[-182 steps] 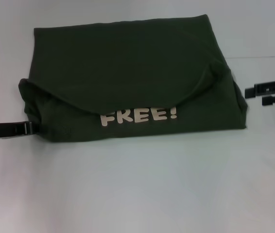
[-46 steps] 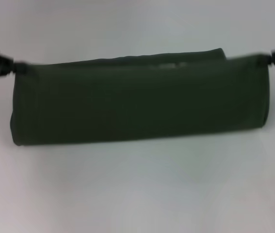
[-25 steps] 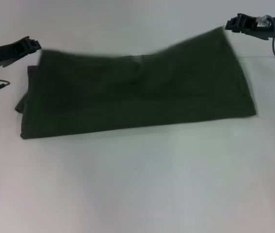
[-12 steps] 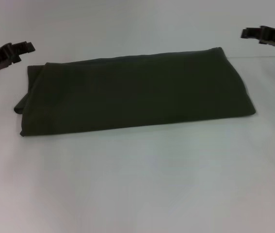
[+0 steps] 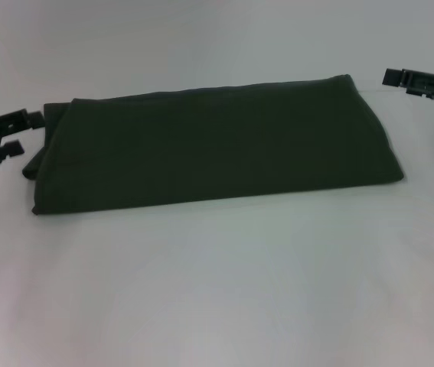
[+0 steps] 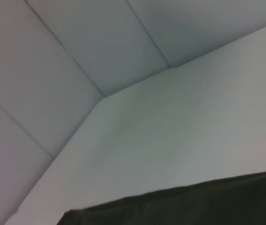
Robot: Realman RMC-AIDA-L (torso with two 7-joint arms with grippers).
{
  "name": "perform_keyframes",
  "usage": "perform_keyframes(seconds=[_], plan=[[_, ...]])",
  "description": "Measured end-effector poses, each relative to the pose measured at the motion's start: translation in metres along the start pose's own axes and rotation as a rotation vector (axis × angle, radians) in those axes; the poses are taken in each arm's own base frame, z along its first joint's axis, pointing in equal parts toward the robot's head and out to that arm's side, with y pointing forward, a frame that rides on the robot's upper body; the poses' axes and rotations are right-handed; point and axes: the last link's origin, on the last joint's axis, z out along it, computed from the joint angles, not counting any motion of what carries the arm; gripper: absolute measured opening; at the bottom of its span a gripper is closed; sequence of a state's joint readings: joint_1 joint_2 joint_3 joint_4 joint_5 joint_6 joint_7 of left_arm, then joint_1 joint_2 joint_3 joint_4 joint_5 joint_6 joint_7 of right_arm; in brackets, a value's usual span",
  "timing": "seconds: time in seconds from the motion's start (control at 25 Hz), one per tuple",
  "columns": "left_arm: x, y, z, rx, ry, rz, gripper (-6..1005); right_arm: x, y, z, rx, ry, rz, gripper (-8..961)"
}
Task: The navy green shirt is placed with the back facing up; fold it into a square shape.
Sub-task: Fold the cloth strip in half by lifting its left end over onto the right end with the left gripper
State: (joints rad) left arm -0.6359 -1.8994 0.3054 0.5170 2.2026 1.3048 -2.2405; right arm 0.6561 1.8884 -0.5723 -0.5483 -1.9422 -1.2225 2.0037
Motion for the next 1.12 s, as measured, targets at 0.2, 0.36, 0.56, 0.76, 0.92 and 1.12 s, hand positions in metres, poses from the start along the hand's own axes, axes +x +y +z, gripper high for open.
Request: perform_keyframes(seconds=[0.2,0.36,0.56,0.76,0.92,1.12], plan=[[-0.003,-0.004,-0.007,0.038,-0.042,-0.056,887,0.007,0.003,-0.005,-0.029,0.046,-0.042,805],[-0.004,-0.008,-0.003,0.075,-0.051,-0.057,897,0.009,0.001,-0.004,-0.012,0.079,-0.045,888],[-0.008,-0.013,0.002,0.131,-0.072,-0.032,898,0.009,-0.002,-0.004,0.014,0.108,-0.040,929],[-0.016,-0.016,0.013,0.175,-0.103,0.064,896,0.011,-0.002,-0.003,0.017,0.120,-0.043,929],[-0.022,-0.019,0.022,0.208,-0.110,0.107,895,0.012,-0.003,-0.003,0.021,0.122,-0.042,929],[-0.028,-0.020,0.031,0.240,-0.130,0.136,895,0.013,-0.004,-0.004,0.023,0.123,-0.039,930]])
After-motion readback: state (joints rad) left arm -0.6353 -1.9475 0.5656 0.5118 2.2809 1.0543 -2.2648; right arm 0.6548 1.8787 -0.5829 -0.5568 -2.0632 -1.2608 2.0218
